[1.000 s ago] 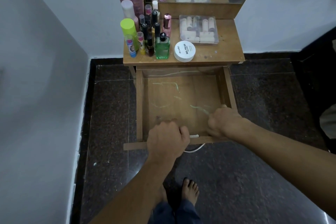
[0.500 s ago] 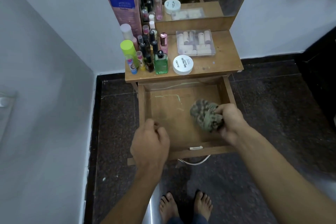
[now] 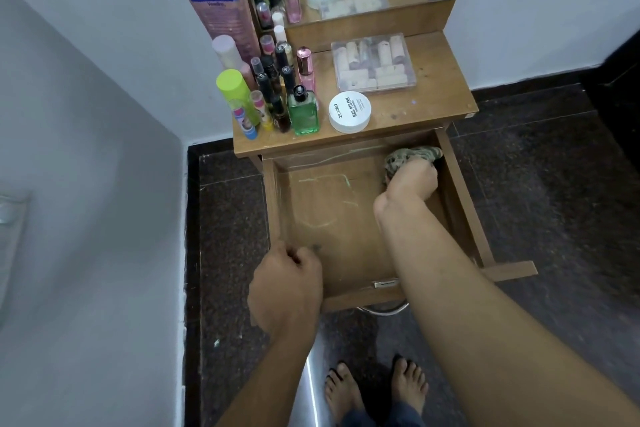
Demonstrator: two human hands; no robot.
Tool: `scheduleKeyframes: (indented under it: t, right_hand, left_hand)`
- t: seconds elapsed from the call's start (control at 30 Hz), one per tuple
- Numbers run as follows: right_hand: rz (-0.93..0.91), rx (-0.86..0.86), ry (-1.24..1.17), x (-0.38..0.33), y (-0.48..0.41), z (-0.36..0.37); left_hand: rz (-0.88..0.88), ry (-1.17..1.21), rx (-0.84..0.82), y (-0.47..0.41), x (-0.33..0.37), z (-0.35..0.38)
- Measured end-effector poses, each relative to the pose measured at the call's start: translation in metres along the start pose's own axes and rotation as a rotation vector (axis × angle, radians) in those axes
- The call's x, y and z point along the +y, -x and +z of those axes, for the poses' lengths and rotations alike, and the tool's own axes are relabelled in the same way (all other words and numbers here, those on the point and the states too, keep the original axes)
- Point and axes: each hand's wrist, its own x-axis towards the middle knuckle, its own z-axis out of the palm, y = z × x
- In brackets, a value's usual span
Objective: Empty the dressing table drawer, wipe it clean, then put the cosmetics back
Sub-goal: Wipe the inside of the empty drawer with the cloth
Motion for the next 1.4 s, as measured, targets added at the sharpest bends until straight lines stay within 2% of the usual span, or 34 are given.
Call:
scheduleKeyframes:
  t: [0.13, 0.27, 0.57, 0.77, 1.13, 1.33, 1.4]
  right_hand:
    - [-0.082, -0.001, -0.02, 0.005, -0.007, 0.009]
    - [-0.162, -0.032, 0.065, 0.01, -0.016, 0.012]
    - [-0.269, 0.059, 0.113, 0.025, -0.022, 0.033]
    - [-0.309, 0.078, 0.3, 0.042, -0.014, 0.041]
    - [-0.289, -0.086, 0.678, 0.085, 0.026, 0.054]
    - [-0.218, -0.344, 0.82, 0.109, 0.058, 0.057]
    - [-0.221, -0.377, 0.845, 0.113, 0.06, 0.06]
  left_hand:
    - [0.003, -0.001, 0.0, 0.0, -0.002, 0.003]
    - [-0.001, -0.03, -0.014, 0.001, -0.002, 0.003]
    - [-0.01, -0.031, -0.027, 0.001, -0.003, 0.005]
    - [-0.007, -0.023, -0.036, -0.001, -0.005, 0.006]
    - [-0.013, -0.022, -0.042, -0.002, -0.011, 0.006]
    - [-0.022, -0.008, -0.052, -0.003, -0.011, 0.007]
    - [-0.012, -0.006, -0.056, -0.003, -0.012, 0.007]
